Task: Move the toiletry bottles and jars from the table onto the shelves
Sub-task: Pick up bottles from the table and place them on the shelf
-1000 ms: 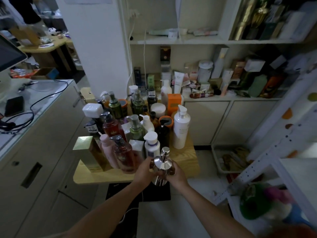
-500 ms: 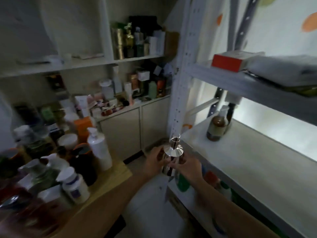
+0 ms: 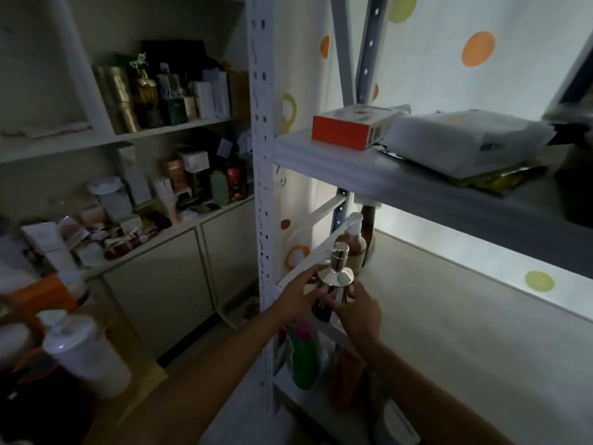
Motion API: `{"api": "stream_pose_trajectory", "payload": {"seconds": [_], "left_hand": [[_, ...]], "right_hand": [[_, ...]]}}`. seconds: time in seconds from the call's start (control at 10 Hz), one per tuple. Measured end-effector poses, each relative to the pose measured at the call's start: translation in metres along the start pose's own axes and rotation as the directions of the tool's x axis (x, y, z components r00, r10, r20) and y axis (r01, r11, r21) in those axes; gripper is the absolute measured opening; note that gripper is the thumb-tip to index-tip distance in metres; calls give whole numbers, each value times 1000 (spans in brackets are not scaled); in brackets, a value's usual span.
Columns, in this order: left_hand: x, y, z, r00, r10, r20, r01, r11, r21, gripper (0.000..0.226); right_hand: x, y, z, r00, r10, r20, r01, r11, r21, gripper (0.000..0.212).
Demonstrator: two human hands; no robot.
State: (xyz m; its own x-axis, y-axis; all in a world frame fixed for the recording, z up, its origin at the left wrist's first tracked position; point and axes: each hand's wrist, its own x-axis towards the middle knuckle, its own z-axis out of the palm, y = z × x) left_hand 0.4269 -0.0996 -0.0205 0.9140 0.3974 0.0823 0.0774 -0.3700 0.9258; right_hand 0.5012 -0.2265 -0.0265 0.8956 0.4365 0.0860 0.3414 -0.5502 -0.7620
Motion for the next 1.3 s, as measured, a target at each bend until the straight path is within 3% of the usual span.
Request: {"api": "stream_pose_trajectory", "payload": {"seconds": [0.2, 0.4, 0.7, 0.8, 0.9, 1.0, 1.1, 1.2, 1.3], "left_hand": [[26, -5, -8, 995, 10, 97, -5, 999, -54, 47], [22, -39, 7, 999, -20, -47, 16, 995, -96, 36], [37, -49, 11, 994, -102, 36, 106, 986, -127, 45], [35, -47, 10, 993, -113, 44, 116, 990, -79, 49], [22, -43, 8, 999, -31, 14, 32, 998, -54, 54], [-5, -58, -4, 995, -20, -95, 23, 999, 32, 69], [-45, -77, -26, 979, -39, -200, 63, 991, 119, 74], [-89, -87, -57, 886, -80, -457, 187, 963, 195, 70], [-151, -94, -94, 787, 61, -613, 284, 847, 449, 67]], "right_hand": [[17, -3, 15, 999, 15, -52, -11, 997, 76, 66], [0, 8, 17, 997, -36, 64, 17, 958, 285, 71], [1, 9, 35, 998, 5, 66, -24, 959, 282, 83], [-3, 12, 34, 998, 15, 67, -35, 953, 302, 82], [-19, 18, 36, 996, 89, 30, -94, 927, 363, 70], [-44, 26, 48, 997, 15, 71, -36, 952, 303, 58], [-61, 26, 71, 936, -203, 288, 156, 972, 178, 61], [-72, 4, 97, 758, -331, 562, 253, 943, 215, 67], [-81, -28, 134, 576, -322, 751, 273, 942, 194, 80]]}}
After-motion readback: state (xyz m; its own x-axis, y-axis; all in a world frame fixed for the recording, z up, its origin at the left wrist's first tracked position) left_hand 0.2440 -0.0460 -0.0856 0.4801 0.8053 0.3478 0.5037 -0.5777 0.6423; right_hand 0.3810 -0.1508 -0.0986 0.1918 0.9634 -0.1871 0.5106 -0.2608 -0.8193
